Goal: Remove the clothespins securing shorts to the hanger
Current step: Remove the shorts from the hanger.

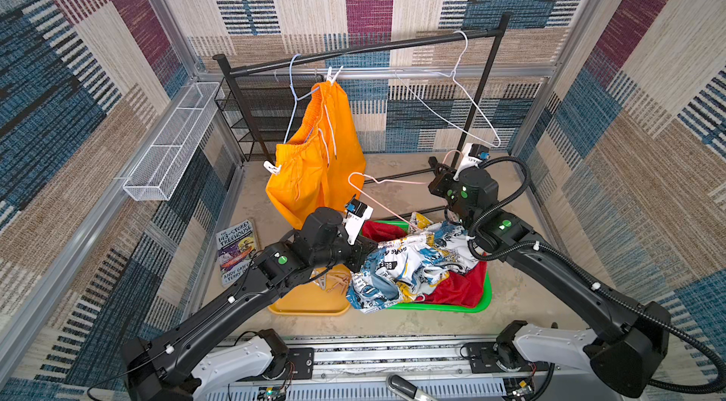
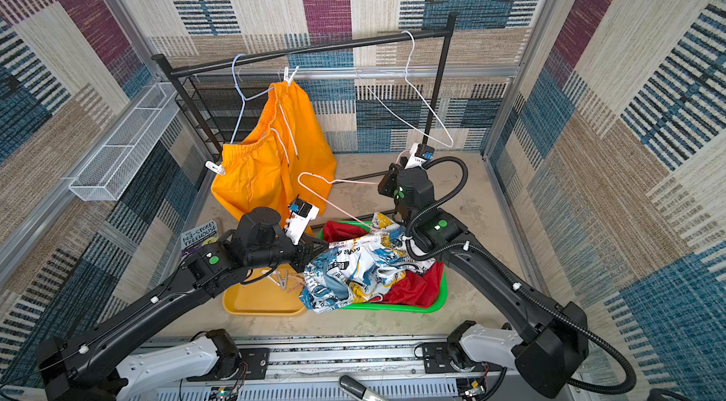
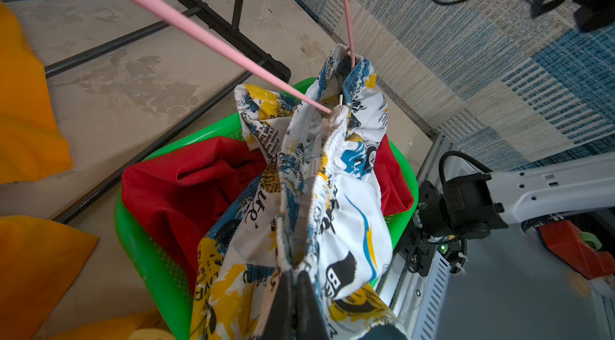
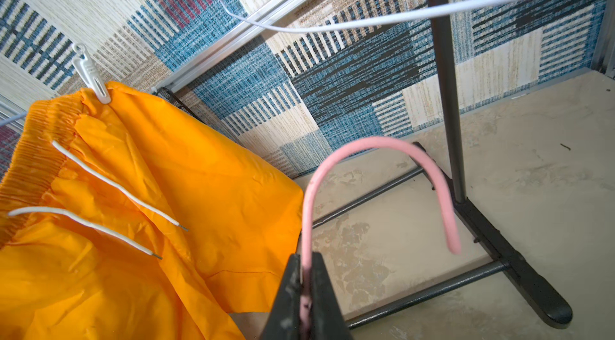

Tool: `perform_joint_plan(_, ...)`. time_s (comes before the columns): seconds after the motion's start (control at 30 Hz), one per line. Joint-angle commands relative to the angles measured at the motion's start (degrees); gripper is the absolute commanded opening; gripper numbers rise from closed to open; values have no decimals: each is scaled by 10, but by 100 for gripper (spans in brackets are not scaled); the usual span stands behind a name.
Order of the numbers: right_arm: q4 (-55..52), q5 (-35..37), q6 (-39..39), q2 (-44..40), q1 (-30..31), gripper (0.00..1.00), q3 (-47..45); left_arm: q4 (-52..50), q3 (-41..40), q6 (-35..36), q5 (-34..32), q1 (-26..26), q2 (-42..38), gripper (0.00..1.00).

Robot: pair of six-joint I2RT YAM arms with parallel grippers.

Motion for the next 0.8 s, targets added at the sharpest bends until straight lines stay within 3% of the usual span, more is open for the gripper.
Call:
perform_joint_plan(0.0,18,-6,25,9,0,0,24,25,0,10,18,-1,0,0)
perform_joint_plan(0.33,30,-7,20,54,0,0,122,46,-21,13,40,-4,-10,0)
perform_joint_plan(0.77,-25,79,-67,65,0,0,251,42,-28,20,31,-4,-18,0)
